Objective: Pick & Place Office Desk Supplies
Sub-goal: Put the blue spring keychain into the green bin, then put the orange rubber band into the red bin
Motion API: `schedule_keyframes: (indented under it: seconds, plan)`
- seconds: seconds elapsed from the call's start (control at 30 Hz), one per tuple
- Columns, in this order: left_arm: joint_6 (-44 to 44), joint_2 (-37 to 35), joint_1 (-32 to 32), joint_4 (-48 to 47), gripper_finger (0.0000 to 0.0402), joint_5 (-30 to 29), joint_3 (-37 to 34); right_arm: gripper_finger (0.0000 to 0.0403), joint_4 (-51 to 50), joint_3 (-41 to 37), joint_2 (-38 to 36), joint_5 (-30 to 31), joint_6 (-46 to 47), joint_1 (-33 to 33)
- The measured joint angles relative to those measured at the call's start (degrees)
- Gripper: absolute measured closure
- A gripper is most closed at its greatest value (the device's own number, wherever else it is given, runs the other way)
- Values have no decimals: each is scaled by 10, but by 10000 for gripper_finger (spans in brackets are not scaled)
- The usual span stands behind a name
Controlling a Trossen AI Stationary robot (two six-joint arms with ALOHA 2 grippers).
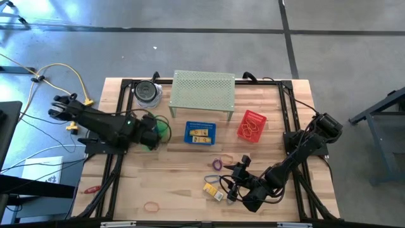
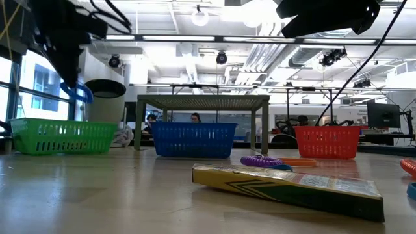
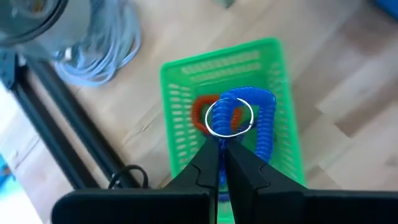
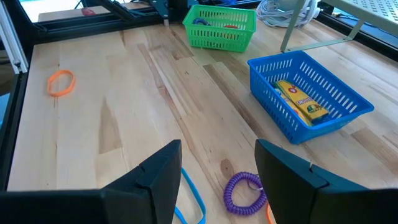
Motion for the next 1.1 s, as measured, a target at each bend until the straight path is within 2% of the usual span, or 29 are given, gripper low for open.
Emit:
schedule_keyframes:
  seconds: [0.13,0.23,0.47,0.77,0.83,1.1]
  plan:
    - [0,0,55,0,396,20,-8,210,0,0,0,0,0,0]
    - [22,0,93,3,396,60,-13,210,0,0,0,0,0,0]
    - [48,0,143,39,377,99,-47,210,0,0,0,0,0,0]
    - [36,0,157,60,338,119,-63,210,0,0,0,0,0,0]
    - [36,0,157,64,334,139,-63,210,0,0,0,0,0,0]
    - [47,0,157,70,332,134,-63,210,0,0,0,0,0,0]
